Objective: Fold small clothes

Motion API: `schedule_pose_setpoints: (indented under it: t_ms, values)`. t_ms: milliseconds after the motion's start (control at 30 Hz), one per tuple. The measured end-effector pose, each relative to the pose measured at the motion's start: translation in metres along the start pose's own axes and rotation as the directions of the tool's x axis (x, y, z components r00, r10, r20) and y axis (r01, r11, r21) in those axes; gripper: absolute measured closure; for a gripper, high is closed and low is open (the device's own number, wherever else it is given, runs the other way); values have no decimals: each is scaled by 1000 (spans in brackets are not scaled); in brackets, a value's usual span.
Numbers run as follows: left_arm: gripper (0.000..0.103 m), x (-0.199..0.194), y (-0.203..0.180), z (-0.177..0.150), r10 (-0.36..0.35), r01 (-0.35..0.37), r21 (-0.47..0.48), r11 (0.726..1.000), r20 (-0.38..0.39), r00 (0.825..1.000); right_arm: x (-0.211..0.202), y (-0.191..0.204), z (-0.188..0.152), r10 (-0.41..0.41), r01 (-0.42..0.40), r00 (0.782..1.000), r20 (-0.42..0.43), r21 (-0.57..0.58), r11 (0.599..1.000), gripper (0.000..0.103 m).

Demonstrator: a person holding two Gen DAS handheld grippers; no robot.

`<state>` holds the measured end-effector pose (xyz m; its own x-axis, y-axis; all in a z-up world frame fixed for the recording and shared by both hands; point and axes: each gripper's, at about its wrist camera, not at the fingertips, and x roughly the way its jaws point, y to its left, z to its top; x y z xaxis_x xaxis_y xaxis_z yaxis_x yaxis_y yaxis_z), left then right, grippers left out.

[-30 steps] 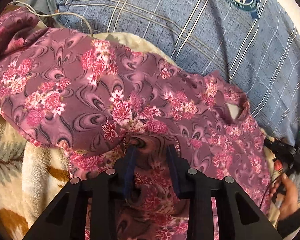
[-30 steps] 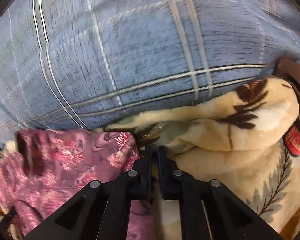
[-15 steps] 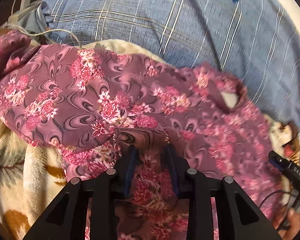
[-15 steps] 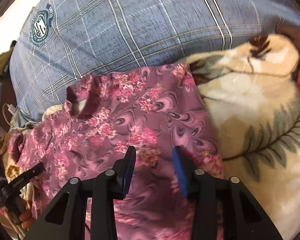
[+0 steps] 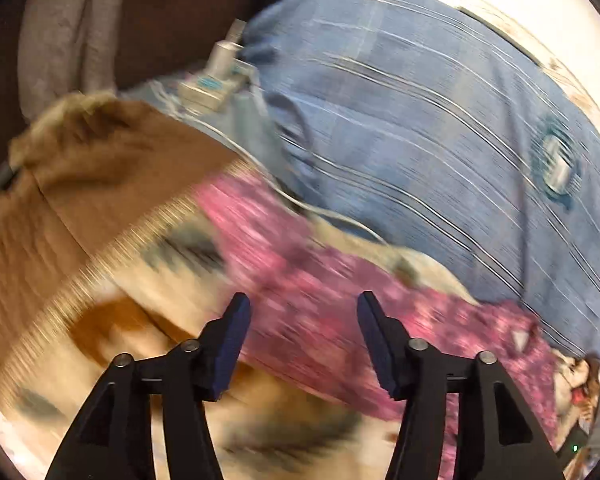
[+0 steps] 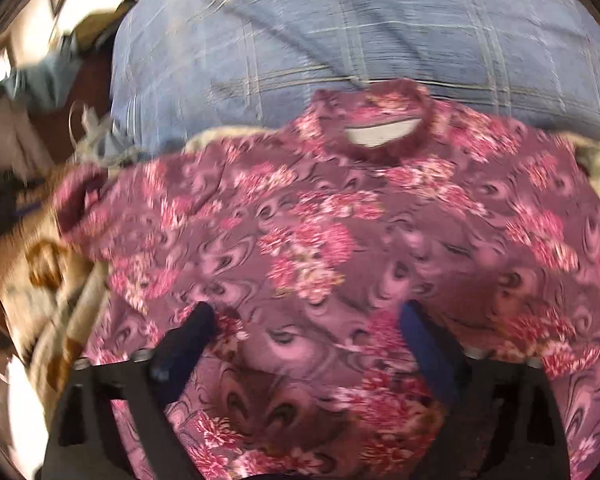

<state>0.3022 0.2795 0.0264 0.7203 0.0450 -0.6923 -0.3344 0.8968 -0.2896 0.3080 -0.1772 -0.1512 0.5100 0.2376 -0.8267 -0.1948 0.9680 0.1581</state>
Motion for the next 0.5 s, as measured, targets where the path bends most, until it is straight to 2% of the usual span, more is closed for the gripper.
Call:
schedule_pose_setpoints:
  t_ms: [100, 200, 300, 433, 500]
  values:
    - [45, 9, 22, 24, 7, -8, -22, 1000, -48, 999, 2, 6, 1, -26, 26, 1000, -10, -25, 999, 3]
    - [44, 33, 25, 36, -41, 35, -46, 998, -129, 991, 4, 4, -2, -9, 9, 1000, -7, -17, 1000, 2]
    - [44, 62, 27, 40, -40, 29, -63, 998, -188, 981, 2, 0, -3, 6, -6, 1000, -2, -7, 1000, 1]
    - [46, 91, 26, 44, -73, 53, -97, 994, -220, 973, -5, -3, -3, 12, -12, 1000, -3, -8, 1000, 0]
    - [53, 101, 31, 45, -90, 59, -144, 988, -220, 971, -5, -3, -3, 13, -13, 1000, -4, -7, 1000, 0]
